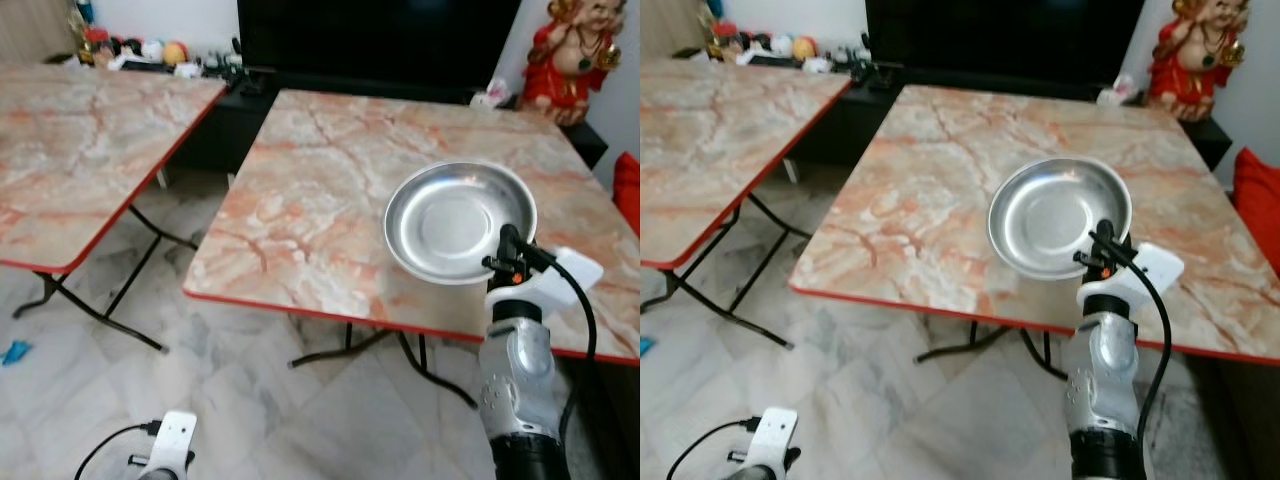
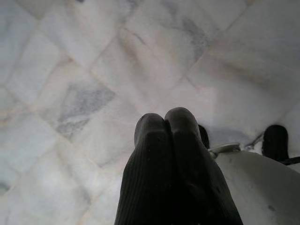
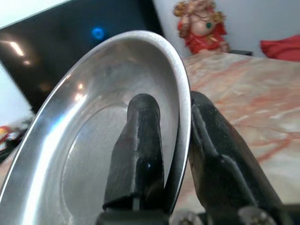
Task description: Setting the table
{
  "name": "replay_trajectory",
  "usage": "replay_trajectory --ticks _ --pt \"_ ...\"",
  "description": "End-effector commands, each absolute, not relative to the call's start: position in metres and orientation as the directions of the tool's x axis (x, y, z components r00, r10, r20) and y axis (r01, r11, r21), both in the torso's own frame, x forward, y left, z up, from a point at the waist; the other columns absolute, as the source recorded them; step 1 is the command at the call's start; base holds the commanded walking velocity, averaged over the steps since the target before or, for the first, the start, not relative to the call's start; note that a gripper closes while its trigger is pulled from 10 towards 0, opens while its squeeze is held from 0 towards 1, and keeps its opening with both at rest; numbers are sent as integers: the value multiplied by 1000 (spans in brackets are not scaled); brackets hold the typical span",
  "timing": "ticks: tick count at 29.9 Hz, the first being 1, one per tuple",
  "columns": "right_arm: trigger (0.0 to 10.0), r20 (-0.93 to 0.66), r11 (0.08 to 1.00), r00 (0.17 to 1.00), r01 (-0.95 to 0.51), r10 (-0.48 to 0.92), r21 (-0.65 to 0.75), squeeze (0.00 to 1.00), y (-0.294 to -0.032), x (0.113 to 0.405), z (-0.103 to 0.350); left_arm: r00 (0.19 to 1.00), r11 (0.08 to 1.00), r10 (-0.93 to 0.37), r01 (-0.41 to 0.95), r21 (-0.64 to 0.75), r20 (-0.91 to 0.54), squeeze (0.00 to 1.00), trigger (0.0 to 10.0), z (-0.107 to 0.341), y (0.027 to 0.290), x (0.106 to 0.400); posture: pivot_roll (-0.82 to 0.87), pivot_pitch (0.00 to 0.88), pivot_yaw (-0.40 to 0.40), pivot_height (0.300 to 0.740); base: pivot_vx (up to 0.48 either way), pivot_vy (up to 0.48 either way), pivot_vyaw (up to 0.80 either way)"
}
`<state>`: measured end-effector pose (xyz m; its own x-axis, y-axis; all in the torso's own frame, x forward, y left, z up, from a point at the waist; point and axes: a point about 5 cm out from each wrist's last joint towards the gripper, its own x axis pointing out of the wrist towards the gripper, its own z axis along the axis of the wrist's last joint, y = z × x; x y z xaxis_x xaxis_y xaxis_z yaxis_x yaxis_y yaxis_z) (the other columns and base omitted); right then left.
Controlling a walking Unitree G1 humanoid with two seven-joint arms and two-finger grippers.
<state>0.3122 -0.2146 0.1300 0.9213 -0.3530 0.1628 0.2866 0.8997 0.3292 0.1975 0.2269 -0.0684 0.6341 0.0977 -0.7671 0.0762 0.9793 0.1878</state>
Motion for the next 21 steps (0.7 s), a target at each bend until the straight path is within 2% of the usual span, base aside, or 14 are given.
replay_trajectory --ticks 1,9,21 --pt "10000 178 891 905 318 -387 324 0 -220 315 137 622 980 103 69 185 -776 0 10000 -70 228 195 93 26 -37 740 0 0 0" --pt "10000 52 828 855 482 -516 286 0 -237 312 119 623 980 101 70 184 -776 0 10000 -69 229 195 96 33 -28 740 0 0 0" --pt "10000 -46 763 809 569 -585 307 0 -245 309 108 624 979 94 84 187 -776 0 10000 -69 229 195 96 38 -24 740 0 0 0"
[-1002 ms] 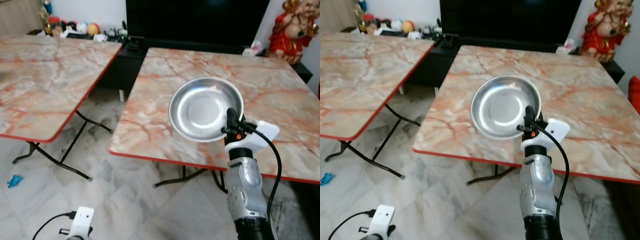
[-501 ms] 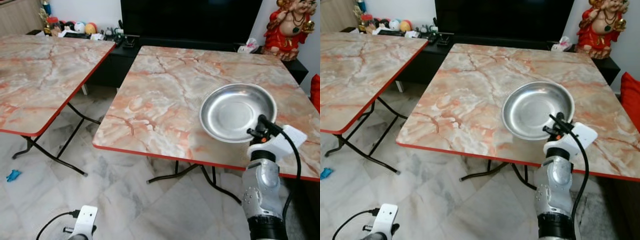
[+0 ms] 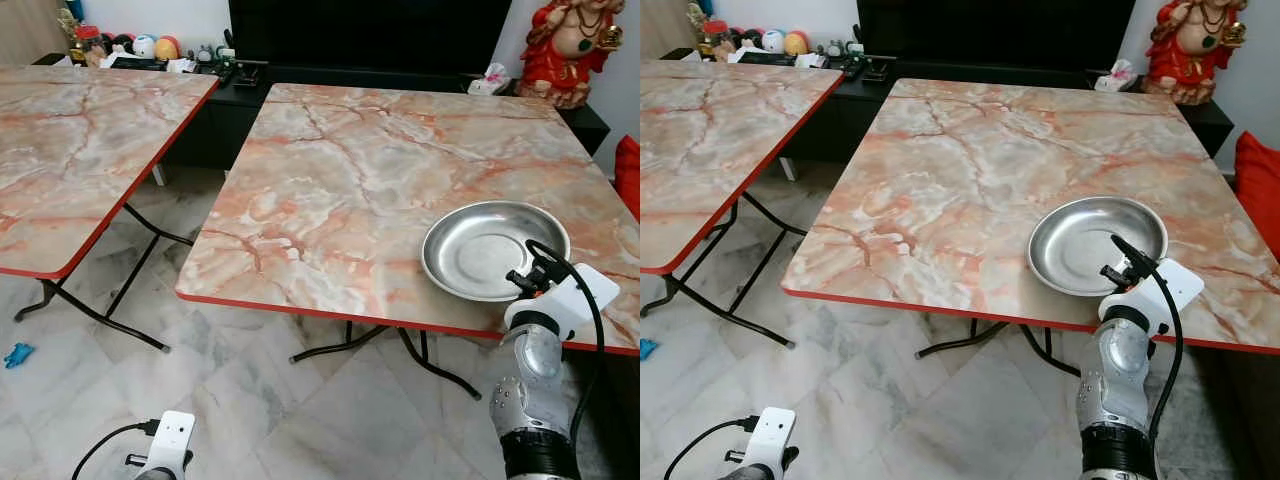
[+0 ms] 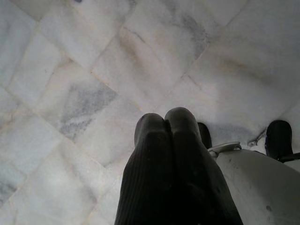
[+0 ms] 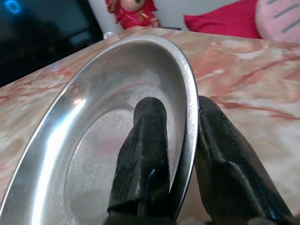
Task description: Setting the table
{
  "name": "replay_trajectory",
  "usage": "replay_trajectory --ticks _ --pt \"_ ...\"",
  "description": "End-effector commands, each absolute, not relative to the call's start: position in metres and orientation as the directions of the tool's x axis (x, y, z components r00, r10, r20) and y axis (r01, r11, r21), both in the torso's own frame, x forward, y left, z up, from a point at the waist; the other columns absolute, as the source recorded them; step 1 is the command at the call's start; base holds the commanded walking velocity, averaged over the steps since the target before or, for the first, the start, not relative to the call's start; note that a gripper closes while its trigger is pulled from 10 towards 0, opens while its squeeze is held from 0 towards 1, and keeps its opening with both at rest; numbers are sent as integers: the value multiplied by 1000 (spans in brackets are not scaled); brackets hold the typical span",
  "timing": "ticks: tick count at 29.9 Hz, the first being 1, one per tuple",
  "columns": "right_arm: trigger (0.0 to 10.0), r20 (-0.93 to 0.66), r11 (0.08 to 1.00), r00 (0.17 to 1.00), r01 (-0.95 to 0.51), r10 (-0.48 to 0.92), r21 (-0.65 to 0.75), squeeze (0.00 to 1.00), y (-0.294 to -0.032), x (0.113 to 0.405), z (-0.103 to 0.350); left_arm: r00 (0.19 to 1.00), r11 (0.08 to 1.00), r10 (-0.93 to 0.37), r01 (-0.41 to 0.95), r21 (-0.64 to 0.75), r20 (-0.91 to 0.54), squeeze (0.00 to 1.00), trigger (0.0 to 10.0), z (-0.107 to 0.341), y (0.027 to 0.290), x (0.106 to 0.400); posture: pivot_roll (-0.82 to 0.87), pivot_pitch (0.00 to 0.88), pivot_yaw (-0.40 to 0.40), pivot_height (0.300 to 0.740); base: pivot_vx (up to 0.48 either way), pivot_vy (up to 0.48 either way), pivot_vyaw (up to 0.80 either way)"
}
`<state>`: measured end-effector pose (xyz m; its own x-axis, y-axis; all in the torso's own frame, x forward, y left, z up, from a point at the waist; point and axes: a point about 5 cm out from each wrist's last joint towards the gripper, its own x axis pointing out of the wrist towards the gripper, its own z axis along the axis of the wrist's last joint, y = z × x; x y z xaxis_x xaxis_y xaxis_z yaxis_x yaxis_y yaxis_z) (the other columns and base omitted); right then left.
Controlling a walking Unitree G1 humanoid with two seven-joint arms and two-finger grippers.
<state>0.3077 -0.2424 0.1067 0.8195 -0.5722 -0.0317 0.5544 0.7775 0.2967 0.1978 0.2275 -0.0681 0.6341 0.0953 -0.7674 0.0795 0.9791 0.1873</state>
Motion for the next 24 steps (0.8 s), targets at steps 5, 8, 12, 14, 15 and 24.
replay_trajectory --ticks 5,8,12,14,15,24 --pt "10000 -102 747 798 595 -594 298 0 -243 308 98 624 978 93 87 187 -776 0 10000 -69 230 195 99 38 -26 740 0 0 0" --pt "10000 -125 759 814 575 -567 305 0 -238 310 94 625 978 96 84 189 -775 0 10000 -69 233 194 99 38 -26 740 0 0 0" --pt "10000 -177 754 828 558 -531 348 0 -227 312 85 624 978 99 83 192 -775 0 10000 -69 236 193 103 42 -27 740 0 0 0" --pt "10000 -179 753 828 559 -532 347 0 -225 312 84 626 978 96 84 190 -774 0 10000 -69 233 194 105 42 -28 740 0 0 0" --pt "10000 -181 752 827 560 -532 347 0 -224 311 84 627 979 93 86 187 -773 0 10000 -69 230 196 105 42 -28 740 0 0 0" --pt "10000 -216 729 802 597 -557 336 0 -229 308 76 626 979 86 92 182 -775 0 10000 -70 223 197 103 41 -29 740 0 0 0"
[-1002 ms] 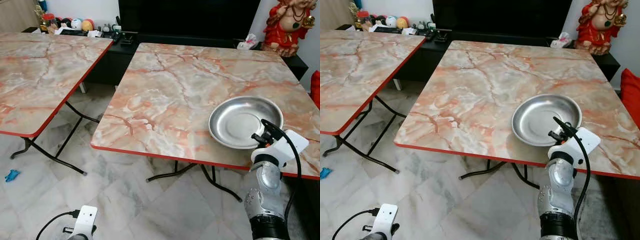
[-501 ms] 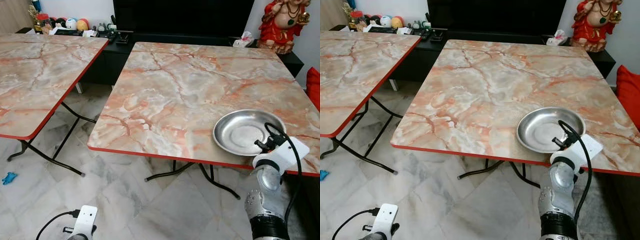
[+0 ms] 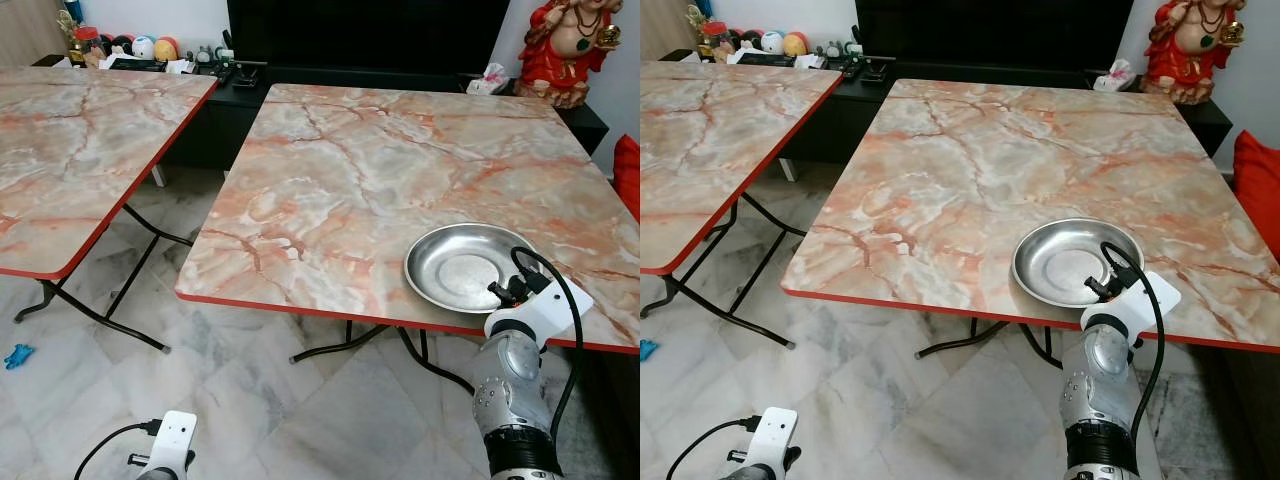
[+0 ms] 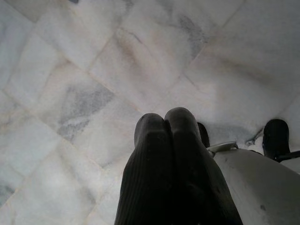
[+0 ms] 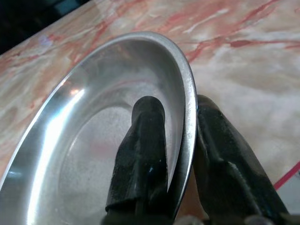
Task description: Setting the table
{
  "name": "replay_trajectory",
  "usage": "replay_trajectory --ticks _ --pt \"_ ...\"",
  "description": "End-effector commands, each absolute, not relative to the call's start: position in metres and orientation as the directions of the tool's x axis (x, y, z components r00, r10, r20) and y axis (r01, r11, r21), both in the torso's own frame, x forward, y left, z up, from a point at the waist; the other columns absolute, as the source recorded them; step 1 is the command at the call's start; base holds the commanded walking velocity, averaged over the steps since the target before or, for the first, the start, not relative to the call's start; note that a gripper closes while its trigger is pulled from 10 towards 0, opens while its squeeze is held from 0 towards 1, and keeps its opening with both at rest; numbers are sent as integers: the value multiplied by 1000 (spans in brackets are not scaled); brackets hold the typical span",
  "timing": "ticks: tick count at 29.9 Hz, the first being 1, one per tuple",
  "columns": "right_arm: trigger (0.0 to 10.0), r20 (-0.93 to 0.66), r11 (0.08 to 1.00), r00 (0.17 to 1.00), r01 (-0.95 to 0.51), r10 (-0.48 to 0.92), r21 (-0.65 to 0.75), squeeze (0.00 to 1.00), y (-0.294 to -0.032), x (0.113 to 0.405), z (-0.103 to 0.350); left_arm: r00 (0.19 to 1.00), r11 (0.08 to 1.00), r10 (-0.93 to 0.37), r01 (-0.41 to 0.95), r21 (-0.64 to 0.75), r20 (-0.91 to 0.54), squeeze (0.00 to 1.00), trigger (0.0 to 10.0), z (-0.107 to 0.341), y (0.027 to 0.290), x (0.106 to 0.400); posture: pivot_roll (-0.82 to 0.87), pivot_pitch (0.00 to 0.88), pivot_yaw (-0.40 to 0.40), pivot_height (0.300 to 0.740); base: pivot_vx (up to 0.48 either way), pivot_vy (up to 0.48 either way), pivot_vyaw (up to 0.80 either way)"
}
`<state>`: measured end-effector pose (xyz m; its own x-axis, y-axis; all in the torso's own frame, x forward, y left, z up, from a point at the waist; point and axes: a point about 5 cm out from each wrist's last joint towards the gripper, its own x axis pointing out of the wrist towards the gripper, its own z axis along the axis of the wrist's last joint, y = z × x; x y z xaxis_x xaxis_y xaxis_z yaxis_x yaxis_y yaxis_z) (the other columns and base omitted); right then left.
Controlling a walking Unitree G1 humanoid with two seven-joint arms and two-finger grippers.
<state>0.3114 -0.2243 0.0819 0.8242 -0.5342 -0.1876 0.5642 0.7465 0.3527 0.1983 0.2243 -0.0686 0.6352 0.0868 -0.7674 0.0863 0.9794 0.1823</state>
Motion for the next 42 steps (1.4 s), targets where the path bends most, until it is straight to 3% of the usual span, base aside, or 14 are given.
replay_trajectory --ticks 1,20,26,30,42 --pt "10000 -221 720 793 609 -568 333 0 -231 307 75 626 979 85 92 182 -775 0 10000 -70 222 197 104 41 -29 740 0 0 0" --pt "10000 -307 702 786 618 -537 354 0 -227 313 60 626 978 94 87 190 -774 0 10000 -69 228 196 109 39 -26 740 0 0 0" --pt "10000 -363 696 831 553 -421 458 0 -212 325 58 628 978 96 85 191 -773 0 10000 -69 228 196 115 40 -27 740 0 0 0" --pt "10000 -366 702 835 546 -411 456 0 -211 329 60 628 978 97 85 192 -773 0 10000 -69 228 196 115 40 -28 740 0 0 0" --pt "10000 -371 670 800 599 -472 438 0 -225 328 60 630 978 94 88 192 -771 0 10000 -69 226 197 116 38 -30 740 0 0 0"
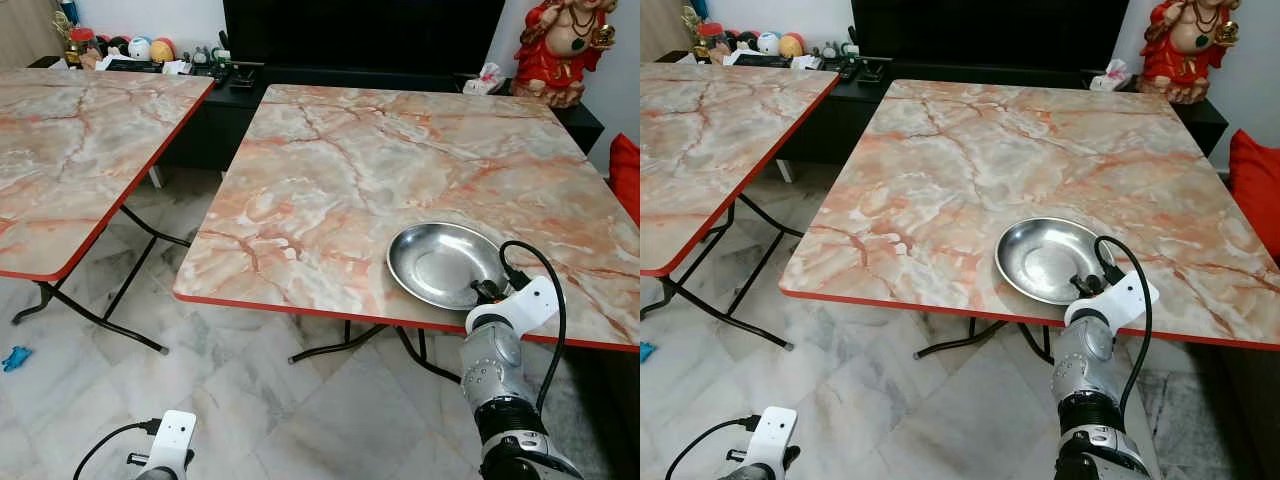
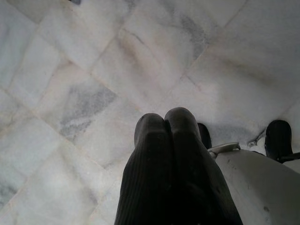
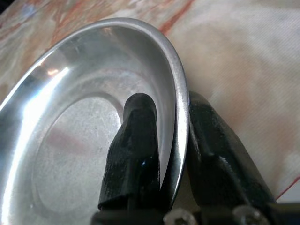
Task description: Setting the table
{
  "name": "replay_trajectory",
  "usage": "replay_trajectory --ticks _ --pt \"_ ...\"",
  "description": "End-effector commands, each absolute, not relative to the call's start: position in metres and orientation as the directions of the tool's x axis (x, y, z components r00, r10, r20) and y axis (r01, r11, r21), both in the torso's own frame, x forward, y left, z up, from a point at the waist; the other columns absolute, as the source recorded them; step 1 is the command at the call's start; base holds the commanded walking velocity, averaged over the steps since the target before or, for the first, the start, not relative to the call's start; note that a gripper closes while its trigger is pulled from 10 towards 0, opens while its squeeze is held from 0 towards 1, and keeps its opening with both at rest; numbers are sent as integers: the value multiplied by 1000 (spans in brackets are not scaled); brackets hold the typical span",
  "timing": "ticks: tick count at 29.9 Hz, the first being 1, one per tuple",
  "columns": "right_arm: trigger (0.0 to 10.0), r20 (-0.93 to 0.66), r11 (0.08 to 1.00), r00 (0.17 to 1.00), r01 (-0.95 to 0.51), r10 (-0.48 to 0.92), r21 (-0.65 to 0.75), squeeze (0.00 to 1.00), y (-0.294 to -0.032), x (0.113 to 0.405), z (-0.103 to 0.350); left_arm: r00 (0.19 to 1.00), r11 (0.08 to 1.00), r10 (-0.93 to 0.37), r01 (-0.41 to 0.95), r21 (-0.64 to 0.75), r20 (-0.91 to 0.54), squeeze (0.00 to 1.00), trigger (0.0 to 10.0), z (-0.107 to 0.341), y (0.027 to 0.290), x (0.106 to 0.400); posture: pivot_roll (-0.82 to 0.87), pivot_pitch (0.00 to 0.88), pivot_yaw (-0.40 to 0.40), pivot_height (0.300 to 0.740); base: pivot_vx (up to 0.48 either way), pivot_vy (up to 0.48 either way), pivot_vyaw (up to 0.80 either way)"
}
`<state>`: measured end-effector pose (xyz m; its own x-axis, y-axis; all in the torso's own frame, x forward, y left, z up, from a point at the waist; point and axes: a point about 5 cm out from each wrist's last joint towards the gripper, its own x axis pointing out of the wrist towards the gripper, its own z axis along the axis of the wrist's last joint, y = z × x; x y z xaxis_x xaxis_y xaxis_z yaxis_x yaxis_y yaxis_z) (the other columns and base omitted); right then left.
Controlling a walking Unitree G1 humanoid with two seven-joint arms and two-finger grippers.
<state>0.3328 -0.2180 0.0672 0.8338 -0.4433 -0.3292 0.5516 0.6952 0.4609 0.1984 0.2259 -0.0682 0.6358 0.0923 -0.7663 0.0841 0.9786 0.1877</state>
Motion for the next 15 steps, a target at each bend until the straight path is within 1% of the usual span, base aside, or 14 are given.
replay_trajectory --ticks 1,2,3,4,5,14,15 --pt "10000 -370 662 794 607 -482 440 0 -227 328 61 630 978 94 88 192 -770 0 10000 -69 226 197 115 38 -30 740 0 0 0" --pt "10000 -363 657 793 609 -489 445 0 -229 329 62 631 977 94 88 192 -770 0 10000 -69 226 197 114 39 -30 740 0 0 0" --pt "10000 -358 661 797 604 -487 446 553 -228 330 64 630 978 96 86 192 -770 0 10000 -69 226 197 114 39 -30 740 0 0 0" --pt "10000 -354 665 800 600 -484 446 553 -228 330 64 630 978 96 85 192 -770 0 10000 -69 226 197 114 39 -30 740 0 0 0" --pt "10000 -348 669 802 597 -485 444 1000 -228 331 66 630 978 97 85 192 -771 0 10000 -69 226 197 116 39 -31 740 0 0 0" --pt "10000 -354 673 803 596 -480 438 1000 -225 331 64 629 978 97 82 190 -771 0 10000 -69 226 196 116 40 -31 740 0 0 0" --pt "10000 -355 673 802 597 -481 436 275 -225 331 64 629 978 97 81 190 -771 0 10000 -69 226 196 116 41 -32 740 0 0 0"
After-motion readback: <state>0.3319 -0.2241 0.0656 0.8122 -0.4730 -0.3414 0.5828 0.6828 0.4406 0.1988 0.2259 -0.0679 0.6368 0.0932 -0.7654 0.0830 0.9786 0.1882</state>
